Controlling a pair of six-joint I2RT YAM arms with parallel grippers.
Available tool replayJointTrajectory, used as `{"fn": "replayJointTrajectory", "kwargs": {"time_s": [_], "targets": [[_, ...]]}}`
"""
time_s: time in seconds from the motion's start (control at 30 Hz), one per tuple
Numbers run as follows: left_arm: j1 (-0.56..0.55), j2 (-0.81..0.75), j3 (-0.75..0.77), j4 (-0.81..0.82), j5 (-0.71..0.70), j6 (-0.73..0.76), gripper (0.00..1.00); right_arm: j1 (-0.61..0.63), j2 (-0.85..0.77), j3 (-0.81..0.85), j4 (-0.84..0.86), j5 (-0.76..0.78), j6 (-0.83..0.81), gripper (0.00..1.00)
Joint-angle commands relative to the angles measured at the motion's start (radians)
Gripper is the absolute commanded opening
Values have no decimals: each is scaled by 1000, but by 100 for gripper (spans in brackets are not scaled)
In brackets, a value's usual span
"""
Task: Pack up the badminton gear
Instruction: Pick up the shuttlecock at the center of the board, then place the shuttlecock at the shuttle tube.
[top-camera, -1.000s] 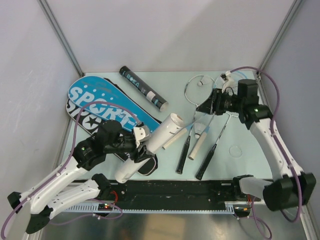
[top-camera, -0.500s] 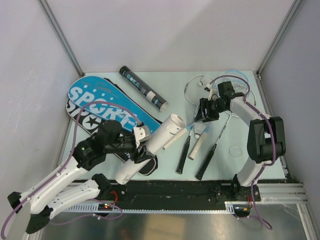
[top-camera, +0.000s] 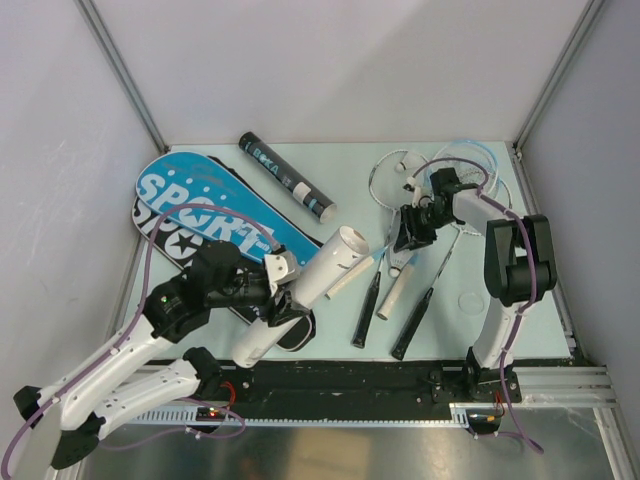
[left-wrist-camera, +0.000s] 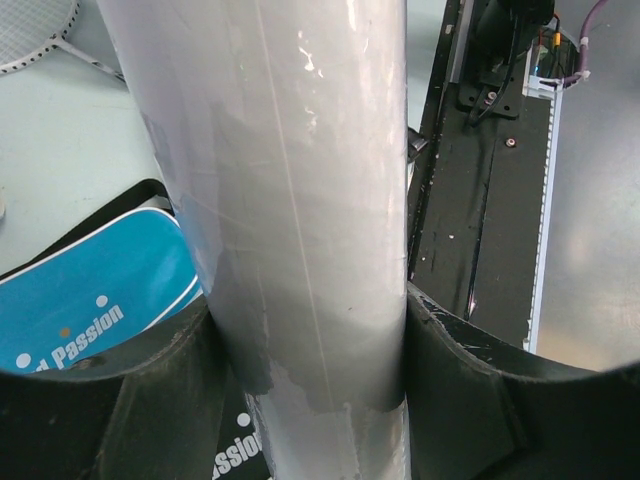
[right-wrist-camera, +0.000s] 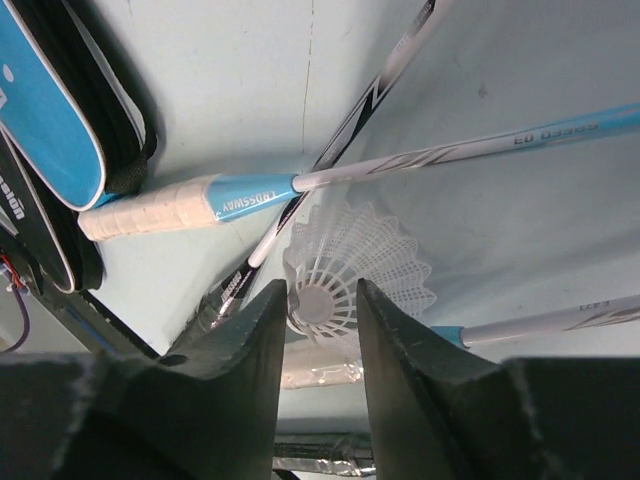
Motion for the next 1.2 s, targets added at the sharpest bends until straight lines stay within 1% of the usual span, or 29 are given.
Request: {"fn": "replayJointTrajectory", "kwargs": {"time_s": [0.0,0.17,0.23,0.3,0.5,0.63,0.77,0.97,1.03,1.1,1.17], "targets": [[-3,-10,0,59,7,-13,48,-1,-10,37,-29,-15,-23,33],[-4,-8,-1,60,-1,-12,48,1,-53,37,-28,-18,-14,11],[-4,-3,-1,60,-1,-13,48,1,-83,36,-31,-22,-11,5],[-4,1,0,59,-2,-12,48,2,-119,37,-34,-24,-5,1],[-4,9,-1,60,0,-12,48,1,-259,43,-53,-44,24,0],[-4,16,1,60,5,-15,48,2,-383,69,-50,-51,54,0],[-4,20,0,60,10,-20,48,13,-518,89,-3,-65,152,0],[-3,23,-2,59,-3,-25,48,80,-725,78,154,-101,326,0],[-4,26,0,59,-4,-26,49,123,-786,66,214,-86,377,0],[-3,28,1,59,-3,-29,49,180,-839,37,316,-68,440,0],[-3,28,1,60,-2,-30,49,254,-878,7,399,-26,492,0]]}}
